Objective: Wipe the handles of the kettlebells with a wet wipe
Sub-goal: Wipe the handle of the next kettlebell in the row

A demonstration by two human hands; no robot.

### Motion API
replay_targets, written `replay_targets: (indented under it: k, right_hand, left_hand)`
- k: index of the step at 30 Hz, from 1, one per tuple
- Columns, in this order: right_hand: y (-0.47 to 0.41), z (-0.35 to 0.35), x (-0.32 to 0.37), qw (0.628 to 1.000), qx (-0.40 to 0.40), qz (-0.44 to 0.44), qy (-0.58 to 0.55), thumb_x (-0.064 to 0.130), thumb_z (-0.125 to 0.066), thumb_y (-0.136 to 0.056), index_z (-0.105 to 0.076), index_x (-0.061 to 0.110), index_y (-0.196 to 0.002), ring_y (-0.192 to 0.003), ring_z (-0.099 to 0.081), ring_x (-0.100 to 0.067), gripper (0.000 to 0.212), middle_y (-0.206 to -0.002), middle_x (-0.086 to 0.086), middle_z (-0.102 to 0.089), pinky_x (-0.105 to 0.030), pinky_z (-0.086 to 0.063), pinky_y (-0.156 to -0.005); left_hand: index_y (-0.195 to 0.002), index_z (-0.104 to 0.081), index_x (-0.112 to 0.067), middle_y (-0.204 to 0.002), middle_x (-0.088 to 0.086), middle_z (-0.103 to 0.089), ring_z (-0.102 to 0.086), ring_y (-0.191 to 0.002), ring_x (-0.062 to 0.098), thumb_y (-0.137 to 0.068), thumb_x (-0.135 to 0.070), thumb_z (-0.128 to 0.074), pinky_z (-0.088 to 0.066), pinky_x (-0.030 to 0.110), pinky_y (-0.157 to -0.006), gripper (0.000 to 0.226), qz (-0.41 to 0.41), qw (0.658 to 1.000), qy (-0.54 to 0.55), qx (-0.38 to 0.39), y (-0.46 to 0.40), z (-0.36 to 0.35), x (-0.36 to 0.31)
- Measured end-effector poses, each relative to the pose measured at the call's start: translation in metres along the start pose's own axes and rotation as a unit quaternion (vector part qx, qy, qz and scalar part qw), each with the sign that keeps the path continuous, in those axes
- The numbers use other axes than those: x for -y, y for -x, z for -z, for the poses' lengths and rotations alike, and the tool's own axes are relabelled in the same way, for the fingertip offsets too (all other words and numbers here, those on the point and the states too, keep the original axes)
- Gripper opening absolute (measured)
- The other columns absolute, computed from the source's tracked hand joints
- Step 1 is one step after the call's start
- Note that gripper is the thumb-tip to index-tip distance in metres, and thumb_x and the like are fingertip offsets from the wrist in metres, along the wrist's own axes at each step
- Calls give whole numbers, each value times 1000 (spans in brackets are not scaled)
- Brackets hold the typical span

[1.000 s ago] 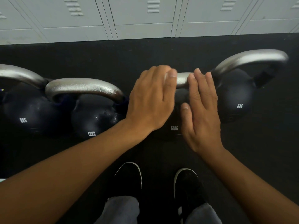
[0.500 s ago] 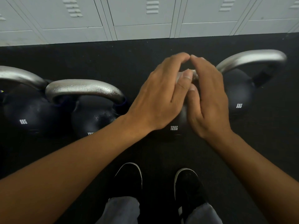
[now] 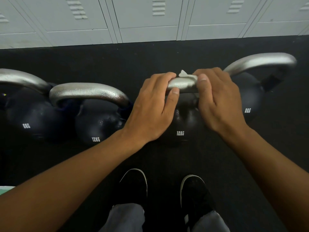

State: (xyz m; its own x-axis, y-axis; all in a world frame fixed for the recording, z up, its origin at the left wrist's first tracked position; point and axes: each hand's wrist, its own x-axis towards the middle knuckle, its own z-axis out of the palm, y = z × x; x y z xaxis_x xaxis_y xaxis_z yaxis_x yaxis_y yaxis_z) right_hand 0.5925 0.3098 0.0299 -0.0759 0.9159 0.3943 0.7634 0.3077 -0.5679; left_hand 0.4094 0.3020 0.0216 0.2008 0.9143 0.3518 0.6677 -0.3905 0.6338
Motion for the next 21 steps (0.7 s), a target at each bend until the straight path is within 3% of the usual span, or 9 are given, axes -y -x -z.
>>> replay_targets:
  k: [4,7,10,14,17,21]
  right_hand:
    - [-5,-10,23,997,29,62,28,34,-24,-108,-68,12,-105,-91,-54,-22,49,-98,-5,-64,-39,-40,-83]
    - [-4,-7,17,997,31,65,34,33,-23,-108,-68,12,-110,-91,-53,-23,50,-100,-6,-64,-40,-40,-82]
    - [-2,2,-2,1000,-2,-21,-11,32,-24,-106,-71,12,-110,-94,-59,-26,51,-100,-7,-68,-42,-45,-83]
    - [-6,4,-4,987,-29,-121,-99,32,-28,-106,-73,19,-94,-83,-62,-18,48,-86,-6,-69,-44,-49,-80]
    - [-12,2,12,993,-21,-66,-97,30,-29,-106,-74,13,-90,-80,-63,-22,50,-84,-7,-70,-46,-49,-76]
    - [-4,2,4,997,-6,-12,-71,25,-29,-107,-75,13,-104,-91,-65,-21,48,-97,-3,-72,-44,-50,-83]
  left_hand:
    - [-138,-51,-14,-124,0,-56,-52,-105,10,-107,-31,-46,-45,25,-90,35,4,1000,-1,10,0,-2,4]
    - [-138,-50,-12,-121,2,-54,-49,-101,11,-107,-34,-43,-41,23,-86,38,3,1000,-20,15,1,-2,8]
    - [-136,-50,-12,-118,2,-51,-46,-100,12,-106,-34,-41,-37,21,-85,37,4,999,-37,22,0,-2,9]
    - [-135,-51,-13,-116,2,-51,-46,-99,13,-106,-35,-39,-38,24,-84,38,6,999,-42,27,0,-3,8]
    - [-134,-51,-13,-117,1,-50,-46,-100,14,-106,-34,-40,-37,24,-84,37,10,999,-40,25,0,-4,7]
    - [-135,-50,-13,-117,1,-50,-47,-100,14,-105,-37,-38,-39,26,-84,40,3,998,-47,34,-1,-2,9]
